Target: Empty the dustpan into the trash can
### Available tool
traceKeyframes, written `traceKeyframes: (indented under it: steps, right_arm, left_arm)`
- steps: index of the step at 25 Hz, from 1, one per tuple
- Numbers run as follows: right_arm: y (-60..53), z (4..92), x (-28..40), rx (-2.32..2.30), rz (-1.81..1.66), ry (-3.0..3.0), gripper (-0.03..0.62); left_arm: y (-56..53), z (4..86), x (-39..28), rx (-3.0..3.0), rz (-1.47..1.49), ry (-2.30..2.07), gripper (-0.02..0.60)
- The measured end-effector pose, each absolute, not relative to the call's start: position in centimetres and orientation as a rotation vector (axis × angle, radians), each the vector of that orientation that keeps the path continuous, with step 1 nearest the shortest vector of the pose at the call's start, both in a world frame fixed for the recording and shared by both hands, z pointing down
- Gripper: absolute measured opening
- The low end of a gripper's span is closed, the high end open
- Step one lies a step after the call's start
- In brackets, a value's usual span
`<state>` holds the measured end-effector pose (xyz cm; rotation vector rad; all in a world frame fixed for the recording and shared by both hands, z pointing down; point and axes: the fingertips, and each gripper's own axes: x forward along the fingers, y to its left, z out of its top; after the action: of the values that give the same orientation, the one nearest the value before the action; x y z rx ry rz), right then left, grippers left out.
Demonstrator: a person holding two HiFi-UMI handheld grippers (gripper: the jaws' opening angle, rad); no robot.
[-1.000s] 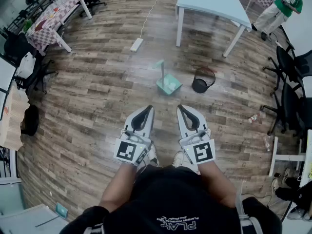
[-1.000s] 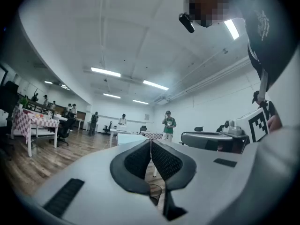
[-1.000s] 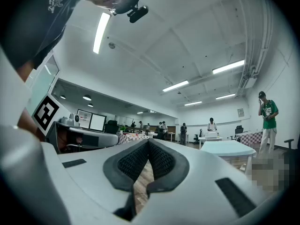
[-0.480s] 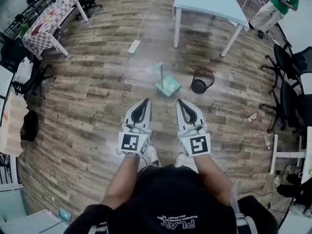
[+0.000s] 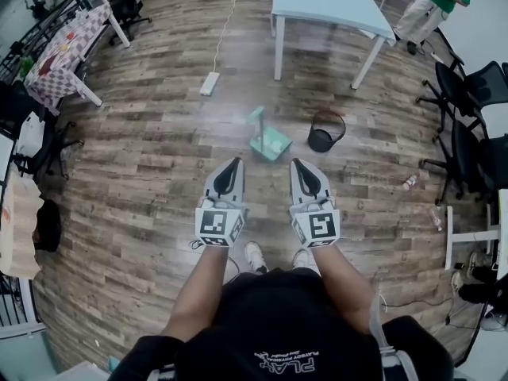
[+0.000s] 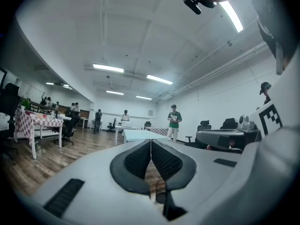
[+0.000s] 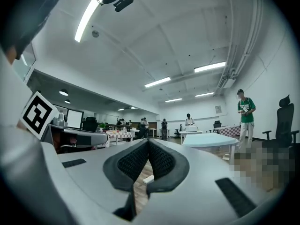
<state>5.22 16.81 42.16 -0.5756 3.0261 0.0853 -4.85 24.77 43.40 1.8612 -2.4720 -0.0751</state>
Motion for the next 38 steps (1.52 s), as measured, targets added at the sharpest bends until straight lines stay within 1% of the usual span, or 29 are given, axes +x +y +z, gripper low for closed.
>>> traceKeyframes:
  steps: [6,11,17,24,38]
  right_arm:
    - [16.8,42.8,4.2,-0.675,0.124,3.027,0.025]
    - [16.3,43.3,3.0,-0.776,0.041,3.021,0.025]
    - [14.1,44.6,2.2,-0.806,0.031,3.030,0.023]
    - [10.5,46.5,0.2,-0.845,0.027,3.039,0.023]
    - [0.5,49.3,-3.4,-0.910,-0.038,3.069,0.025]
  left_arm:
    - [24.4,43.8,-6.6,1.922,-0.051,-2.437,0.025]
    - [23.9,44.5,-8.3,1.946,-0.040,-2.397,0.025]
    - [21.0,46.0,-9.3,1.980,-0.002,-2.343,0.024]
    - [17.6,47.0,-11.8,1.986,0.045,-2.317,0.025]
    - [7.0,49.9,-15.8,1.986,0.152,-2.220,0.025]
